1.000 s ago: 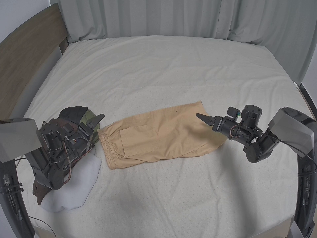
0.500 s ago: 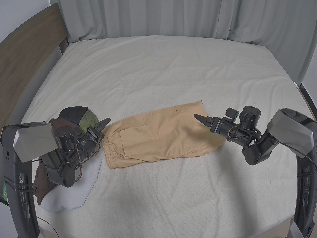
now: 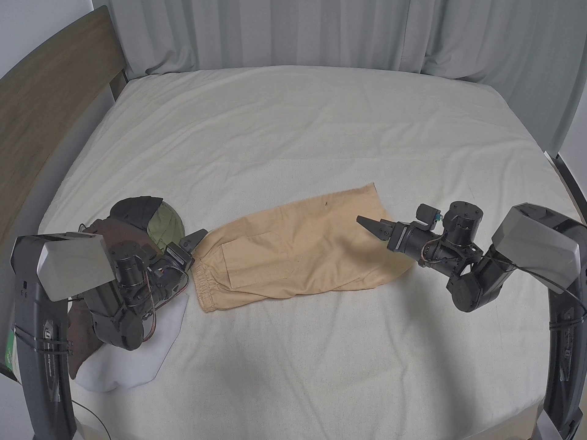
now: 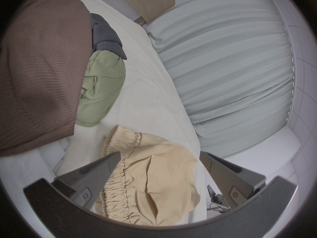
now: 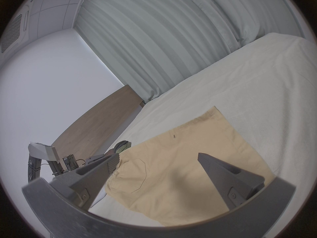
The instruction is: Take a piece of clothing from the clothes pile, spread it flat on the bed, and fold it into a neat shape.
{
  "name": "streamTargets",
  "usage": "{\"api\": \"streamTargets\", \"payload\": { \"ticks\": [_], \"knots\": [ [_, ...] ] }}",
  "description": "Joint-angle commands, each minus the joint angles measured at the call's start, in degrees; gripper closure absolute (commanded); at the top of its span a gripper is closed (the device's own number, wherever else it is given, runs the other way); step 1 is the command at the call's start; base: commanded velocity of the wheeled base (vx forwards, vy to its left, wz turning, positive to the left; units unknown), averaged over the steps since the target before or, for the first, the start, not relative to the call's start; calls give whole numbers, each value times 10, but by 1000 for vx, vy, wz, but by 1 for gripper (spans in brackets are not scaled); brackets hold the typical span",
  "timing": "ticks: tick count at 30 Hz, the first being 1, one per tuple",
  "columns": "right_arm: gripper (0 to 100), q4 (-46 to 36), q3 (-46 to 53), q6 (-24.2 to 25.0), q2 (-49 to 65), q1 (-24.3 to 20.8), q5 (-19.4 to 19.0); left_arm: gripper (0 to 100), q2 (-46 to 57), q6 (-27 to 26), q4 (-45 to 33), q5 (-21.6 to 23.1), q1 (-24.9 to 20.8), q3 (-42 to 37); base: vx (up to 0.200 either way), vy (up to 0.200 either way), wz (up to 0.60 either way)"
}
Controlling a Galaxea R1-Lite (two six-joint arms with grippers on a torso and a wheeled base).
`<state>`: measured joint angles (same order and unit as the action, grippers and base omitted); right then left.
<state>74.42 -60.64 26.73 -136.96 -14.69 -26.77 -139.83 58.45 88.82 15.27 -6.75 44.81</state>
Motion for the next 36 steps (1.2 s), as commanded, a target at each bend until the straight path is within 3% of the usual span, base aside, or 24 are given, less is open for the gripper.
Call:
{"api": "streamTargets", "payload": {
  "ticks": [1,15,21,27,29,32,36],
  "knots": [
    [0,0,2,-1,2,-2,0,0,2,-1,1,0,1,0,0,0,0],
    [0,1,124,-14,86,-30,1,0,183,-28,0,1,-34,-72,0,0,0],
    [0,0,156,-17,91,-31,27,0,229,-104,-1,5,-37,-104,0,0,0],
    [0,-7,194,-17,100,-34,39,0,264,-282,-1,12,-34,-151,0,0,0],
    [0,-7,206,-17,100,-39,46,0,266,-395,-1,23,-31,-181,0,0,0],
    [0,-7,209,-16,99,-41,57,0,268,-498,-1,40,-30,-208,0,0,0],
    [0,-8,209,-14,96,-47,70,0,268,-549,0,62,-28,-231,0,0,0]
  ]
}}
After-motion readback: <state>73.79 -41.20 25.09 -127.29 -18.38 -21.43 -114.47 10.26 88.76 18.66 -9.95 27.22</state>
